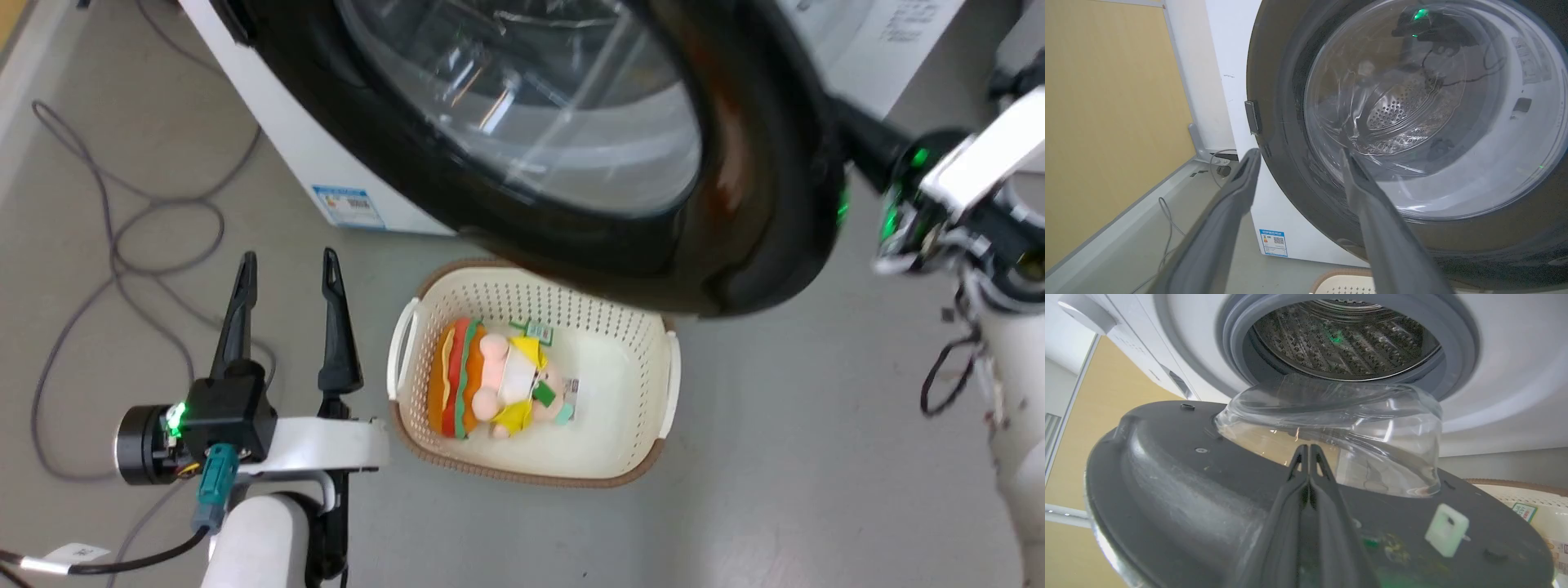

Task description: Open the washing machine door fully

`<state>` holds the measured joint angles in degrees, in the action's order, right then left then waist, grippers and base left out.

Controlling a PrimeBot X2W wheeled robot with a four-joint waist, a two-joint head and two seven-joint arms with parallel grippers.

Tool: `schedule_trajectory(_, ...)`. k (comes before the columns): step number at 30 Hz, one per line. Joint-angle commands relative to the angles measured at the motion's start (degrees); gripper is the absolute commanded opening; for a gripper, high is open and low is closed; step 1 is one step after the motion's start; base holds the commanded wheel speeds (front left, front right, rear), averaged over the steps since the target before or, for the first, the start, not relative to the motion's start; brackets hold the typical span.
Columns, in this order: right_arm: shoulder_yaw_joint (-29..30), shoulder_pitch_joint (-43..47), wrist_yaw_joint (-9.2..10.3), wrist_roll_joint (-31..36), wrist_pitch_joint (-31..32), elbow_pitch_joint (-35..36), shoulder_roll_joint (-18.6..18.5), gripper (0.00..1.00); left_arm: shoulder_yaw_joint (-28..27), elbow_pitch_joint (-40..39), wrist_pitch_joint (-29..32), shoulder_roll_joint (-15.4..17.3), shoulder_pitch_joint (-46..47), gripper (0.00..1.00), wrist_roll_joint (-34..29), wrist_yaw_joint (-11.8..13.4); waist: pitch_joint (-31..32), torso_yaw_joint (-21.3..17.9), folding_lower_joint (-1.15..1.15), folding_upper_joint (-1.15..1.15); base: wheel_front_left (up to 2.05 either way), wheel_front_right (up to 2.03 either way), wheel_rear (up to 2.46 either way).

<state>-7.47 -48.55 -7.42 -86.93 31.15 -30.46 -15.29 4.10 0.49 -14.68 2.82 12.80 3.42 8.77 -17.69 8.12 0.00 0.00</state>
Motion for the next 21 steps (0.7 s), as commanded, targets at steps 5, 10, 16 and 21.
schedule_trajectory(5,-2.2,6.4,-0.07,-1.2,1.8,4.3,1.2,0.00,-1.0,0.5,-0.3,0.1,-2.3,1.00,-0.9,-0.9,3.0,-1.6,0.00,0.00,0.00,0.00,0.00)
schedule_trajectory(10,-4.2,10.9,-0.07,-1.3,3.1,6.6,2.0,0.00,-1.2,1.4,-0.3,0.1,-3.3,1.00,-1.1,-1.3,4.7,-2.0,0.00,0.00,0.00,0.00,0.00)
schedule_trajectory(16,-7.1,16.1,-0.07,-1.7,4.8,10.0,3.3,0.00,-1.3,2.7,-0.3,0.1,-4.6,1.00,-1.2,-1.6,7.0,-1.9,0.00,0.00,0.00,0.00,0.00)
schedule_trajectory(21,-8.9,20.1,-0.07,-2.3,5.2,13.3,4.8,0.00,-1.8,4.0,-0.3,0.1,-6.1,1.00,-1.4,-1.8,9.0,-1.4,0.00,0.00,0.00,0.00,0.00)
